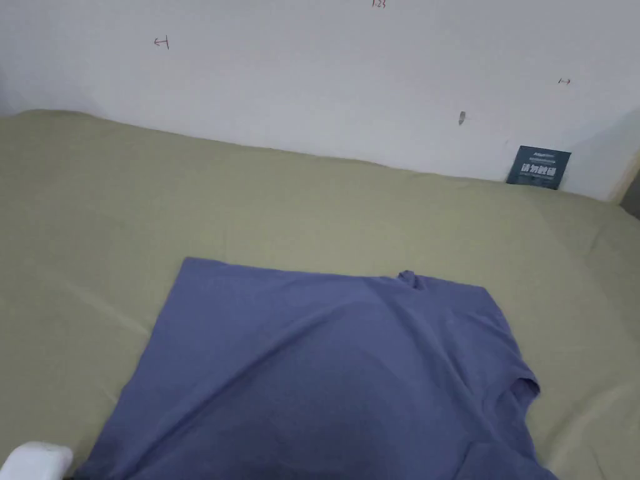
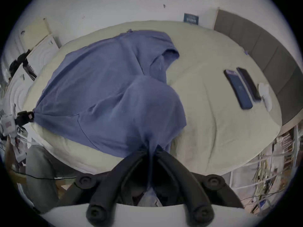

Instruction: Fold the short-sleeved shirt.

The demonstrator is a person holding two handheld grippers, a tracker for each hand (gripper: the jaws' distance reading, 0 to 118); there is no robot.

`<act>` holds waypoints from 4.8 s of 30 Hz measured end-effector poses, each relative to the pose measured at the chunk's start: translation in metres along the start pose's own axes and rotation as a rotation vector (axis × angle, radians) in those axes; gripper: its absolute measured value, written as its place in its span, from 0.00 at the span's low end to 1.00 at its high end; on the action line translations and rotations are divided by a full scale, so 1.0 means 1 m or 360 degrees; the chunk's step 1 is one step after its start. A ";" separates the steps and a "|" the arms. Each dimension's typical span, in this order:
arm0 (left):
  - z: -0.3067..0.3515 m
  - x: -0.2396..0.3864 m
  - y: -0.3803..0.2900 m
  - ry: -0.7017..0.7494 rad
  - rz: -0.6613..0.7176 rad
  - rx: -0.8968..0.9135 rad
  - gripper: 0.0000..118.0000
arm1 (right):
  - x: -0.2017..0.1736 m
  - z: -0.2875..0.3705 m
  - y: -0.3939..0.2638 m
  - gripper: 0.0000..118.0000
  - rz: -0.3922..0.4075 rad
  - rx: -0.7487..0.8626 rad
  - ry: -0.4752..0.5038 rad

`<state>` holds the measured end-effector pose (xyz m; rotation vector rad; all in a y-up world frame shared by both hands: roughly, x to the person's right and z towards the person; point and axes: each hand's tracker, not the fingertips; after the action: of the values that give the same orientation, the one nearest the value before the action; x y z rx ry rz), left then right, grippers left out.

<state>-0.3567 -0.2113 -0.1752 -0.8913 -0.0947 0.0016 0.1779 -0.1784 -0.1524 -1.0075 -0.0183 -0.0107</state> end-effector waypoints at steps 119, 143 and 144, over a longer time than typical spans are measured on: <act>0.007 -0.039 -0.002 -0.0121 0.0078 -0.0226 0.07 | 0.043 -0.021 -0.007 0.03 0.0053 -0.0227 0.0102; 0.144 0.062 0.089 0.0141 -0.0009 0.1419 0.00 | -0.075 0.136 0.049 0.00 0.0283 0.1556 -0.0084; 0.142 0.062 0.094 0.0136 -0.0019 0.1415 0.00 | -0.075 0.134 0.052 0.00 0.0264 0.1572 -0.0101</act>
<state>-0.3037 -0.0395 -0.1547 -0.0016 -0.0122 -0.0054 0.1020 -0.0373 -0.1258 -0.0189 0.0031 0.1683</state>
